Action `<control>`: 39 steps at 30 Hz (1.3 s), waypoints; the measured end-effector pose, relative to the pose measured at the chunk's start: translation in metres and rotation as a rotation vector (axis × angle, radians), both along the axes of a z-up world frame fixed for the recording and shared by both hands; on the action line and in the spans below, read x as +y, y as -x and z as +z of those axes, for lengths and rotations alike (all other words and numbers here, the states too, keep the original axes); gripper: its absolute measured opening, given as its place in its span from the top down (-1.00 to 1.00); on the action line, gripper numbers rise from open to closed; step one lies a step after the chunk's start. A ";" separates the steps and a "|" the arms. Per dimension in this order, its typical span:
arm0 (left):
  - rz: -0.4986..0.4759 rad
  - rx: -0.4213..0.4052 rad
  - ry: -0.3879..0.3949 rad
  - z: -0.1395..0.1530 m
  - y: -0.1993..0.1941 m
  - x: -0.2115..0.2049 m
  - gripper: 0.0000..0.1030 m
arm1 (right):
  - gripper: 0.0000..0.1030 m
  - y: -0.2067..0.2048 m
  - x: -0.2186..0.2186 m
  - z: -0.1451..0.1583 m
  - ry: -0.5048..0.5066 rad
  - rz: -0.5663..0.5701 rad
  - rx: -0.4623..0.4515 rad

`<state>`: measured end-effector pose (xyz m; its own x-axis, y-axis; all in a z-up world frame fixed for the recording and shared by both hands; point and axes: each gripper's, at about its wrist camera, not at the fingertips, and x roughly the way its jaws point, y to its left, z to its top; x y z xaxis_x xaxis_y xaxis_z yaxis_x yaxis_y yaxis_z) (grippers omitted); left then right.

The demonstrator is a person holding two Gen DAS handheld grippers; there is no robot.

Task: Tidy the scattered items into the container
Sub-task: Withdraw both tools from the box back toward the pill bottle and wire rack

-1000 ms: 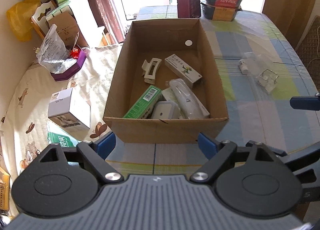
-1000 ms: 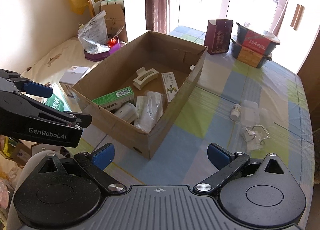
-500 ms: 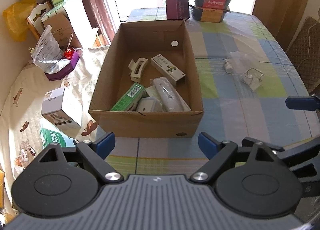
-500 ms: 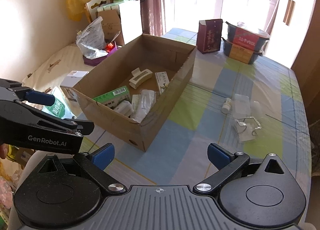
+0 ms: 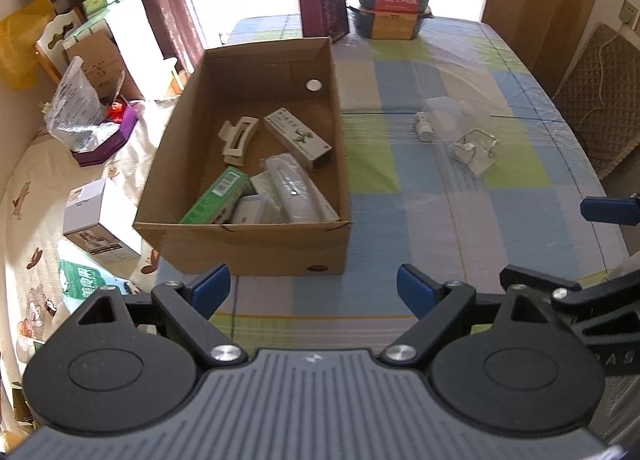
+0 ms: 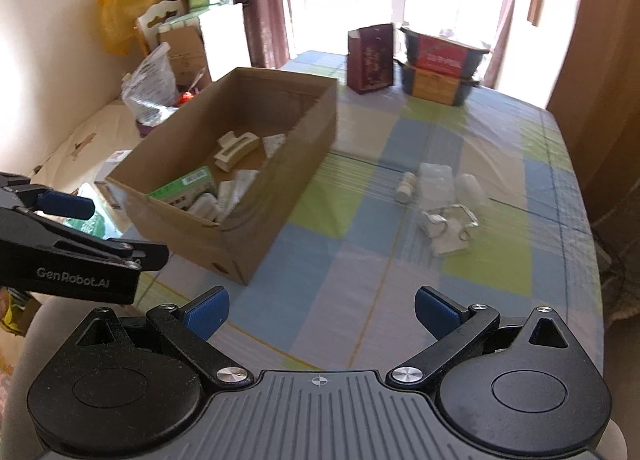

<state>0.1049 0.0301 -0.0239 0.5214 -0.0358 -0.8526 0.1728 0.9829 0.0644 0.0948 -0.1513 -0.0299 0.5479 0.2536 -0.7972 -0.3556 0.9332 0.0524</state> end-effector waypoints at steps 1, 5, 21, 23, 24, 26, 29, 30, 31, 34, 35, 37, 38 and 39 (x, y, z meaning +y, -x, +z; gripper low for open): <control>-0.006 0.004 0.002 -0.002 0.000 -0.004 -0.71 | -1.00 -0.001 -0.004 -0.001 0.000 -0.010 0.002; -0.036 0.017 0.010 -0.009 -0.002 -0.020 -0.71 | -1.00 -0.004 -0.025 -0.004 -0.003 -0.062 0.010; -0.164 0.067 0.028 -0.040 -0.037 -0.085 -0.71 | -1.00 -0.025 -0.109 -0.031 -0.029 -0.258 0.062; -0.179 0.073 0.028 -0.045 -0.045 -0.092 -0.71 | -1.00 -0.030 -0.116 -0.037 -0.032 -0.262 0.067; -0.187 0.075 0.028 -0.047 -0.050 -0.095 -0.71 | -1.00 -0.033 -0.119 -0.040 -0.034 -0.265 0.068; -0.203 0.080 0.024 -0.052 -0.060 -0.102 -0.71 | -1.00 -0.041 -0.126 -0.046 -0.039 -0.268 0.070; -0.225 0.083 0.012 -0.059 -0.079 -0.112 -0.71 | -1.00 -0.055 -0.137 -0.057 -0.047 -0.271 0.072; -0.230 0.083 0.009 -0.062 -0.086 -0.114 -0.70 | -1.00 -0.061 -0.140 -0.061 -0.050 -0.269 0.073; -0.235 0.084 0.007 -0.065 -0.094 -0.116 -0.70 | -1.00 -0.068 -0.142 -0.066 -0.051 -0.263 0.072; -0.249 0.086 -0.002 -0.074 -0.118 -0.123 -0.69 | -1.00 -0.088 -0.146 -0.078 -0.043 -0.245 0.067; -0.252 0.090 -0.006 -0.078 -0.127 -0.125 -0.68 | -1.00 -0.095 -0.147 -0.082 -0.041 -0.236 0.066; -0.257 0.099 -0.015 -0.084 -0.144 -0.130 -0.66 | -1.00 -0.110 -0.148 -0.089 -0.037 -0.216 0.064; -0.260 0.099 -0.020 -0.087 -0.152 -0.132 -0.66 | -1.00 -0.117 -0.147 -0.093 -0.036 -0.201 0.061; -0.264 0.100 -0.026 -0.090 -0.161 -0.134 -0.66 | -1.00 -0.124 -0.146 -0.097 -0.034 -0.185 0.058</control>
